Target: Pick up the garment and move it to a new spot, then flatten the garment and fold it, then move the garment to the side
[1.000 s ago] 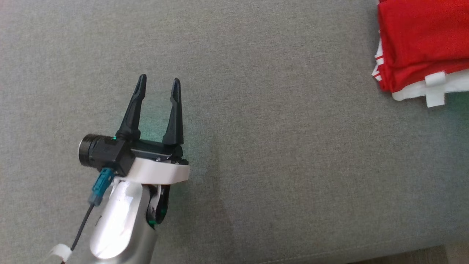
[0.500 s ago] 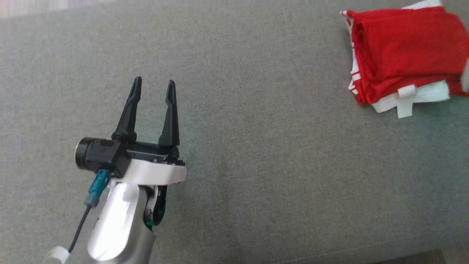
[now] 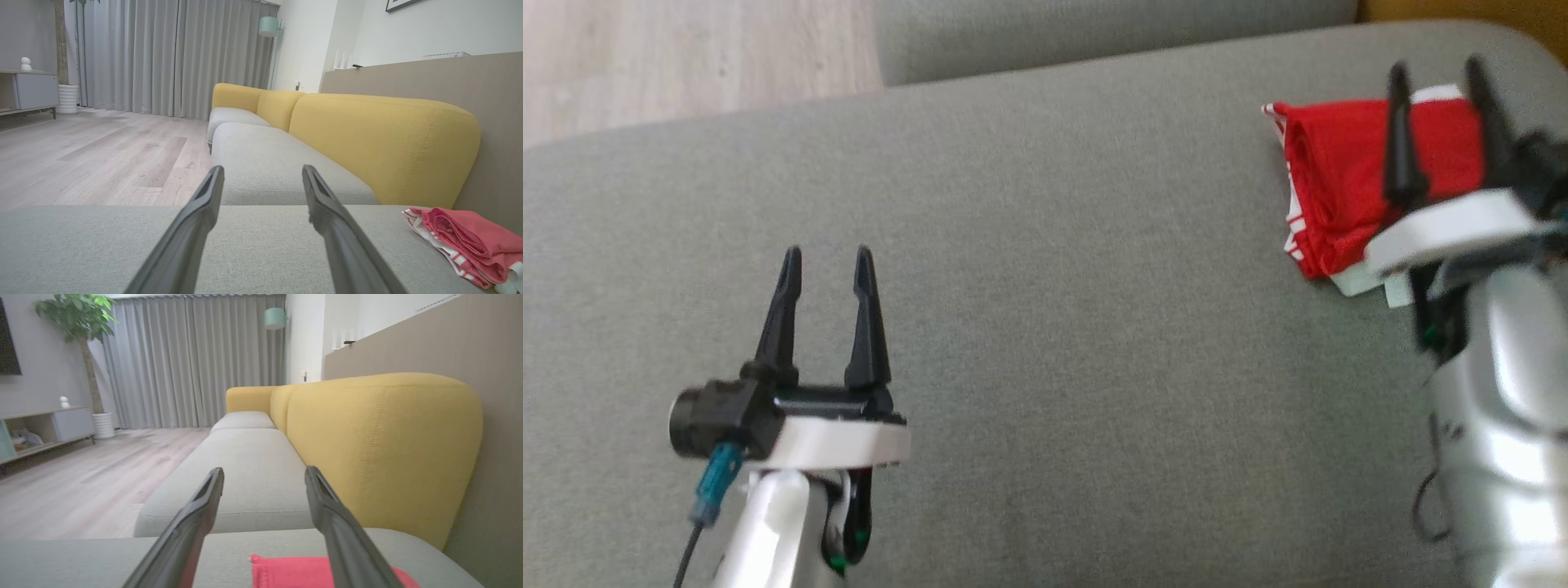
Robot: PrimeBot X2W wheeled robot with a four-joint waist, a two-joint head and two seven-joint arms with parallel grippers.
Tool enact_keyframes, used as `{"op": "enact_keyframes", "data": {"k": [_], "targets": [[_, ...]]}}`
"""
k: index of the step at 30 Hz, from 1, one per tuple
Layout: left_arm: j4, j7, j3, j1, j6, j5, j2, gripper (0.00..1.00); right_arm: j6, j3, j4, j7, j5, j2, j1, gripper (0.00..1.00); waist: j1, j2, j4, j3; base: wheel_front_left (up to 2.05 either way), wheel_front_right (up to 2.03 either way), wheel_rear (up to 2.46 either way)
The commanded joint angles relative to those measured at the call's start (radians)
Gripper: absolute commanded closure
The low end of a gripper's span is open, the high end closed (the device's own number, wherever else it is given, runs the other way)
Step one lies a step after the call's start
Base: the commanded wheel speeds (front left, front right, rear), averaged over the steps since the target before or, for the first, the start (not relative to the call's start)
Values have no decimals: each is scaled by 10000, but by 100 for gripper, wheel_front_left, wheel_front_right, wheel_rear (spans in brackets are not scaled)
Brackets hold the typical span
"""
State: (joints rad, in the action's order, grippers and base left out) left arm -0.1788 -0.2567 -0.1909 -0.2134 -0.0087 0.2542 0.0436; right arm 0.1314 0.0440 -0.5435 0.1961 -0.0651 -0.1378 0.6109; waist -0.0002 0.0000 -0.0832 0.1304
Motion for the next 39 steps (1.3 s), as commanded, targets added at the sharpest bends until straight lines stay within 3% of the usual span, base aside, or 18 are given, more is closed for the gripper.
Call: {"op": "enact_keyframes", "data": {"k": [1,5,15,39], "targets": [[371,-51,405,-61,27,-24,66,0,-7,-172,629,142,-241,303,-186,0,2,0,133,-358,0,0,0],[331,-51,522,526,-33,68,66,0,-7,-360,1336,359,-841,787,-1699,0,2,0,254,-787,0,0,0],[561,-51,786,1653,-49,71,66,0,-7,-1227,2044,646,-1391,872,-4349,0,2,0,313,-1131,0,0,0],[288,-51,838,1826,93,289,66,0,-7,-1141,2787,656,-1644,875,-5053,0,2,0,201,-1159,0,0,0]]}}
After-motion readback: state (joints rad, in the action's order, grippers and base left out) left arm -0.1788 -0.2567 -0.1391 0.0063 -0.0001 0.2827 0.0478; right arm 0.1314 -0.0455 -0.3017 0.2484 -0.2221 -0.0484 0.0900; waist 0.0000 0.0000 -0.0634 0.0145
